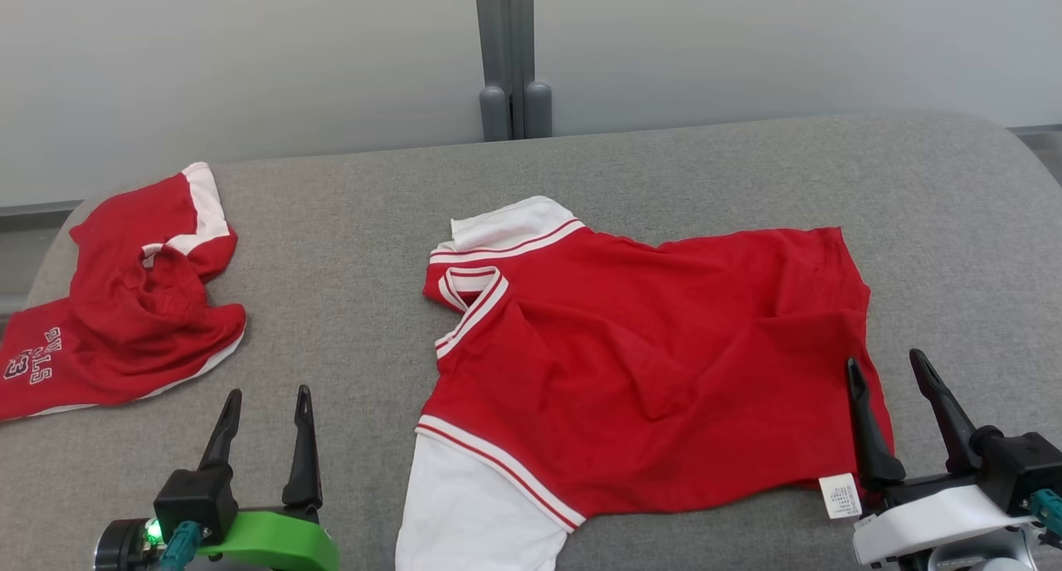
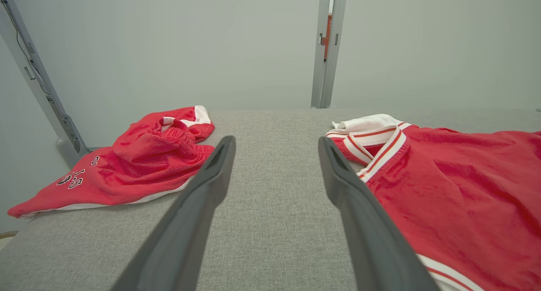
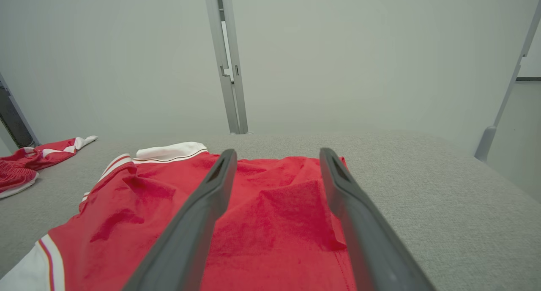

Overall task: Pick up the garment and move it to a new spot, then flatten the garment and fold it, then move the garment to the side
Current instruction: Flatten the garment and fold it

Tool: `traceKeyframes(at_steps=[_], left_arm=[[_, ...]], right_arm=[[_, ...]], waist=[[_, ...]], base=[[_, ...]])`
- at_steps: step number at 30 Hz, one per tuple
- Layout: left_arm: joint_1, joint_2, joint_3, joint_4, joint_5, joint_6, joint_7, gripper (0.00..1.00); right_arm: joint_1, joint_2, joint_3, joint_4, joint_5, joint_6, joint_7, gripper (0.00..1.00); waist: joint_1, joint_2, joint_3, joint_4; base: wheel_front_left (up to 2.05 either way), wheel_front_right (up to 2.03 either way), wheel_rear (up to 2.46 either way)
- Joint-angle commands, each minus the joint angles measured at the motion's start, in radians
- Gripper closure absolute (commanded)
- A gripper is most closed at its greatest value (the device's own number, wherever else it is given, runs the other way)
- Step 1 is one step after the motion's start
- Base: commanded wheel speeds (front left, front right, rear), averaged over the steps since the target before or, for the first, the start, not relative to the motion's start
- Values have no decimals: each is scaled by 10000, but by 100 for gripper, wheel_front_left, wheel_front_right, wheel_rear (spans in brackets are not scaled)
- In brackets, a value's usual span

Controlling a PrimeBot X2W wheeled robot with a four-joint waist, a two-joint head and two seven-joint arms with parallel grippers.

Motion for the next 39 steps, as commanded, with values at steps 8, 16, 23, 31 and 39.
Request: traceKeyframes(at_steps=[8, 16, 23, 31, 39], left_arm=[[48, -1, 31, 14, 90, -26, -5, 0], [86, -13, 26, 15, 99, -37, -5, 0], [137, -32, -260, 421, -7, -125, -5, 0], [224, -40, -1219, 1493, -270, -245, -5, 0], [47, -37, -2134, 2708, -566, -221, -5, 0]], right_arm=[[62, 8, 4, 70, 39, -15, -32, 0], [81, 22, 3, 126, 21, -15, -32, 0], [49, -24, -312, 549, 119, -17, -32, 0], [-57, -202, -790, 1772, 83, -15, -32, 0], [-420, -300, -881, 3410, 64, -17, -32, 0]], waist=[[0, 0, 2, -7], [0, 0, -32, -21], [0, 0, 10, -21], [0, 0, 148, -65], [0, 0, 381, -119]], base=[[0, 0, 0], [0, 0, 0], [0, 0, 0], [0, 0, 0], [0, 0, 0]])
